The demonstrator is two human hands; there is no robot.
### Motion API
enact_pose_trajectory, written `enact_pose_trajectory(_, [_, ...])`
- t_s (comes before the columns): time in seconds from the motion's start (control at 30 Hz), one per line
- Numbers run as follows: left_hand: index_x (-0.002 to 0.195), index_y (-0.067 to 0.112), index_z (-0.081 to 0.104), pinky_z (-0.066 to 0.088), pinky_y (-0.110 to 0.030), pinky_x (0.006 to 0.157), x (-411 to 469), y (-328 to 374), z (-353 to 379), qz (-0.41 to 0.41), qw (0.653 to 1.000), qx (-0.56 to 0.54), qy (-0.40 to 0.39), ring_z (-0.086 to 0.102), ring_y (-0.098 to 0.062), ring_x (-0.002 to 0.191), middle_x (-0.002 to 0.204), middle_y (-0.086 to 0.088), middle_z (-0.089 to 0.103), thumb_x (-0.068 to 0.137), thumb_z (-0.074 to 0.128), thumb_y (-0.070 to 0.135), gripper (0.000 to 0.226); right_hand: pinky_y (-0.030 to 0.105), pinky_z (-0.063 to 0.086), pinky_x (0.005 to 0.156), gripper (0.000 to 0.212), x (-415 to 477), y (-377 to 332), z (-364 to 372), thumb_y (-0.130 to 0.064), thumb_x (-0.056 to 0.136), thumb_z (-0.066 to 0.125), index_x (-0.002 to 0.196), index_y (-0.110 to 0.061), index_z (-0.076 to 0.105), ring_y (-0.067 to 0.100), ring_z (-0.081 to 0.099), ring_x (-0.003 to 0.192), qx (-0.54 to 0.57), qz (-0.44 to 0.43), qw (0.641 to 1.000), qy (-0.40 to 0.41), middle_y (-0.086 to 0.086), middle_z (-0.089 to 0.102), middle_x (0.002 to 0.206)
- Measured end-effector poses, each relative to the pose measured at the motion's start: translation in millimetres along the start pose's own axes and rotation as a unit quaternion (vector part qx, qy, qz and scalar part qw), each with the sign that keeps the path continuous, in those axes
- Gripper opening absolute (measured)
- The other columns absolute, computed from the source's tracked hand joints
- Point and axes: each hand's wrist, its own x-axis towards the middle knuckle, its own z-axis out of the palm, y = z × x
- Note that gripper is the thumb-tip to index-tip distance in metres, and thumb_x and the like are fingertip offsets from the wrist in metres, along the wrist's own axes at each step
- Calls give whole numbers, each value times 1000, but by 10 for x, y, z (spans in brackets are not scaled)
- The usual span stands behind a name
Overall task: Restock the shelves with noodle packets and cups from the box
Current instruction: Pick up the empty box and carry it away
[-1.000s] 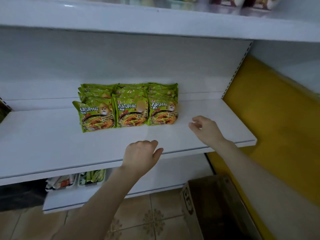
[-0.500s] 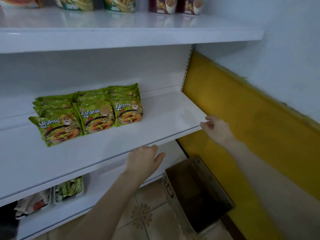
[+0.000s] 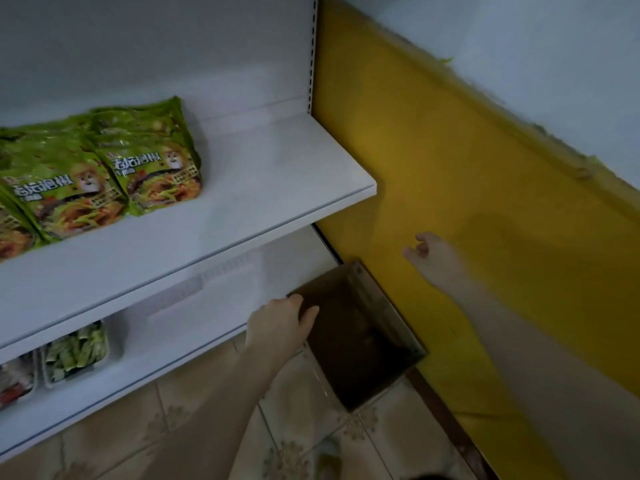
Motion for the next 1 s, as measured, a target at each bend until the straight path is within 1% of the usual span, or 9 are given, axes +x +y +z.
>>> enact_pose_trajectory(0.07, [89, 19, 52, 42, -26, 65, 78, 75, 196, -19, 1000, -5, -16, 61, -19, 84, 91, -3, 64, 96, 34, 47, 35, 40, 48, 88, 53, 140, 217, 110, -34, 94, 50, 135, -3, 39, 31, 55, 111, 3, 10, 1000, -18, 16, 53, 129])
enact_pose_trajectory(0.27, [98, 17, 58, 47, -27, 62, 294, 106, 819, -66, 995, -30, -63, 58, -16, 73, 82, -2, 60, 95, 36, 46, 36, 39, 46, 89, 52, 466, 749, 564, -32, 95, 48, 138, -4, 36, 32, 53, 115, 2, 39, 998, -58, 15, 48, 136])
enact_pose_trajectory(0.47, [111, 15, 57, 37, -22, 63, 535, -144, 1714, -104, 990, -14, -93, 60, -15, 88, 100, -3, 64, 96, 37, 45, 39, 39, 42, 95, 52, 853, 1305, 1255, -31, 96, 47, 140, -6, 34, 32, 47, 123, 11, 78, 995, -67, 14, 45, 138])
enact_pose_trajectory(0.53, [115, 13, 56, 42, -23, 65, 595, -255, 2033, -129, 986, -25, -101, 61, -17, 87, 102, -5, 64, 95, 38, 45, 41, 38, 42, 94, 53, 972, 1472, 1490, -31, 95, 48, 140, -6, 34, 32, 47, 122, 7, 80, 995, -64, 15, 46, 136])
enact_pose_trajectory(0.6, [116, 10, 55, 48, -27, 64, 662, -374, 2441, -147, 983, -33, -105, 63, -21, 84, 101, -9, 64, 95, 40, 45, 43, 38, 41, 94, 53, 1128, 1698, 1799, -31, 95, 48, 140, -7, 33, 33, 46, 123, 4, 83, 995, -61, 15, 47, 135])
enact_pose_trajectory(0.73, [105, 8, 55, 41, -26, 50, 771, -624, 3228, -174, 978, -23, -110, 59, -21, 68, 83, -10, 63, 94, 40, 46, 43, 38, 42, 94, 55, 1430, 2143, 2411, -31, 95, 48, 141, -7, 31, 34, 45, 125, -1, 93, 994, -62, 16, 44, 139])
enact_pose_trajectory(0.8, [104, 6, 54, 41, -26, 50, 803, -741, 3568, -186, 976, -24, -110, 56, -20, 65, 82, -11, 64, 94, 41, 46, 43, 40, 41, 95, 55, 1577, 2325, 2658, -30, 95, 49, 141, -7, 31, 35, 44, 126, -11, 90, 994, -58, 17, 45, 139])
enact_pose_trajectory(0.9, [111, 4, 48, 36, -24, 46, 846, -871, 3965, -210, 969, -40, -121, 51, -19, 64, 78, -9, 57, 94, 43, 44, 44, 39, 40, 97, 54, 1766, 2545, 2976, -28, 95, 48, 141, -5, 31, 35, 44, 126, -34, 93, 994, -52, 19, 46, 137])
enact_pose_trajectory(1.0, [130, 1, 34, 31, -20, 41, 869, -907, 4223, -224, 962, -74, -136, 49, -17, 62, 79, -7, 51, 94, 46, 42, 55, 38, 37, 100, 52, 1891, 2685, 3205, -24, 95, 49, 140, -2, 32, 35, 43, 127, -59, 87, 994, -43, 20, 45, 138])
